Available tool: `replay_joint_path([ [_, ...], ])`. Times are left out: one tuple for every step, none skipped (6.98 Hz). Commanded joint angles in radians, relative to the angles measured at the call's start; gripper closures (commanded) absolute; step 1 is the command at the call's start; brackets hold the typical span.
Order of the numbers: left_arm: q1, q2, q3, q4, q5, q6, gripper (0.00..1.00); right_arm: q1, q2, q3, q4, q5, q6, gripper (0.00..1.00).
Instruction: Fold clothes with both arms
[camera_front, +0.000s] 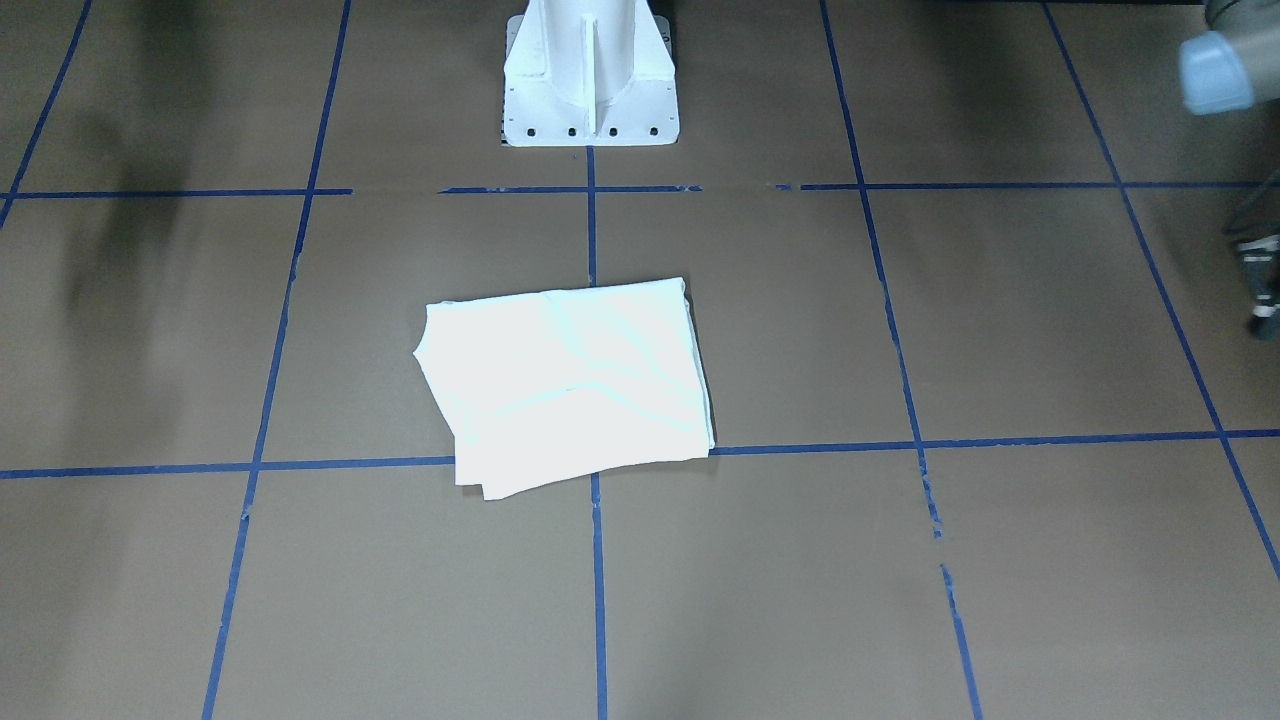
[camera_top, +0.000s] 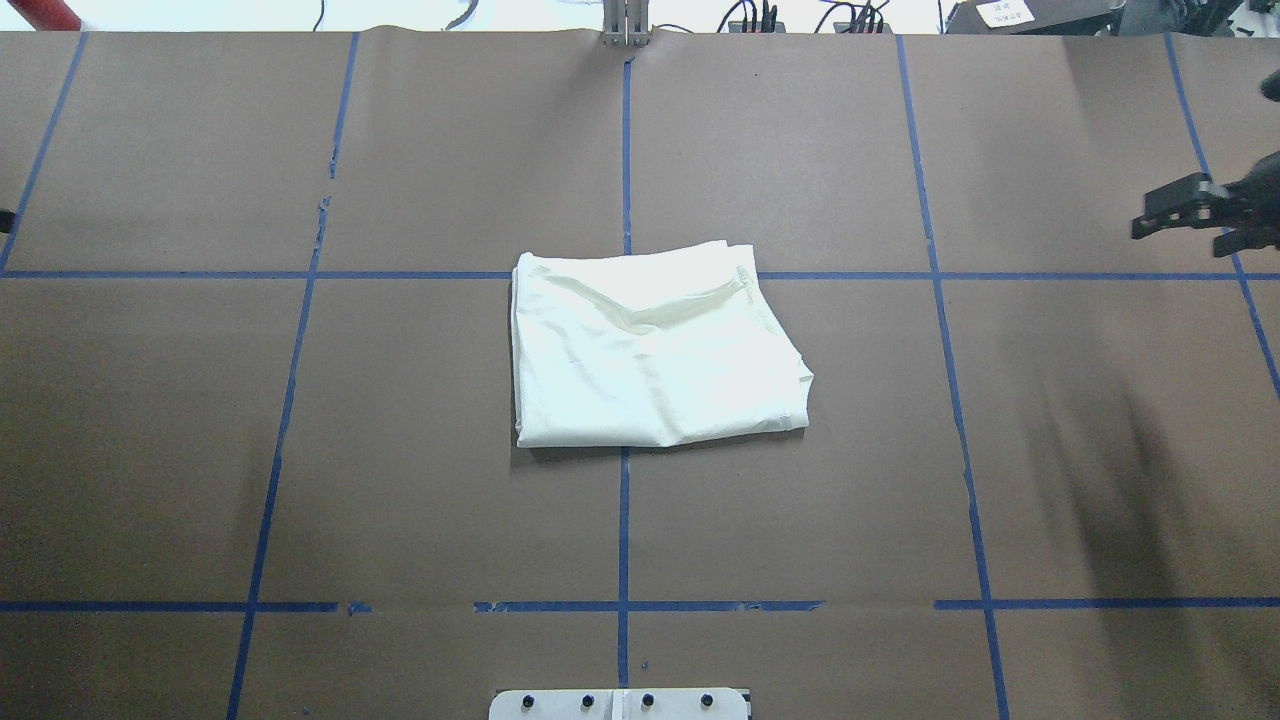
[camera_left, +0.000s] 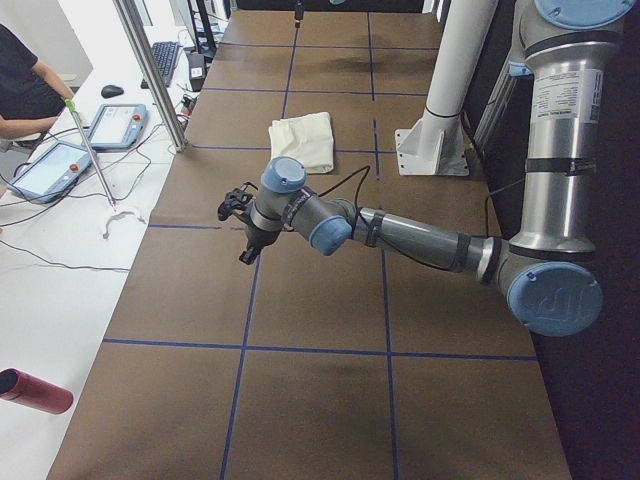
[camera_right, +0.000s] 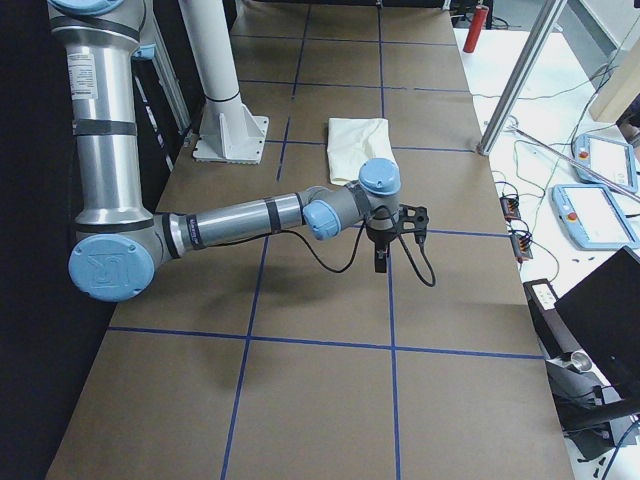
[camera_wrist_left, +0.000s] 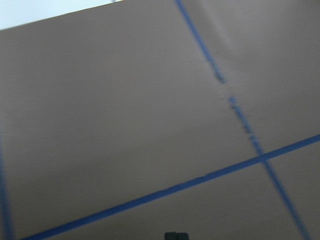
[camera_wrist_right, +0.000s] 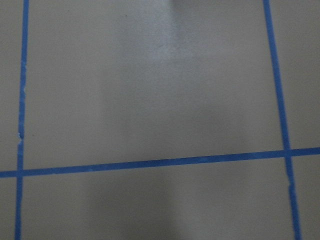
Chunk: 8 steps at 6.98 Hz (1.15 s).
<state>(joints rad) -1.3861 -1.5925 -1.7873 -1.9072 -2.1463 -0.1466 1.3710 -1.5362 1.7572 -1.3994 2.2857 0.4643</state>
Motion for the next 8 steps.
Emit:
replay_joint_path([
  [-0.160,-0.067,0.095,0.236,-0.182,0.182,0.92,0.168,-0.014,0.013,-0.235,0.012,-0.354,0.00],
  [-0.198,-0.067,0.150,0.231,-0.255,0.182,0.70,0.207,-0.053,0.089,-0.319,0.027,-0.439,0.00],
  [-0.208,-0.049,0.157,0.227,-0.263,0.186,0.54,0.206,-0.076,0.152,-0.425,0.028,-0.464,0.00],
  [-0.221,-0.005,0.073,0.235,-0.250,0.185,0.45,0.206,-0.105,0.165,-0.428,0.029,-0.475,0.00],
  [-0.217,0.024,0.081,0.228,-0.222,0.186,0.43,0.206,-0.107,0.159,-0.426,0.029,-0.475,0.00],
  [-0.218,0.025,0.068,0.230,-0.163,0.185,0.41,0.206,-0.110,0.119,-0.421,0.022,-0.477,0.00],
  [-0.218,0.089,0.068,0.227,-0.155,0.185,0.06,0.206,-0.125,0.117,-0.408,0.024,-0.477,0.00],
  [-0.217,0.113,0.081,0.229,-0.162,0.171,0.00,0.204,-0.128,0.113,-0.385,0.025,-0.472,0.00],
])
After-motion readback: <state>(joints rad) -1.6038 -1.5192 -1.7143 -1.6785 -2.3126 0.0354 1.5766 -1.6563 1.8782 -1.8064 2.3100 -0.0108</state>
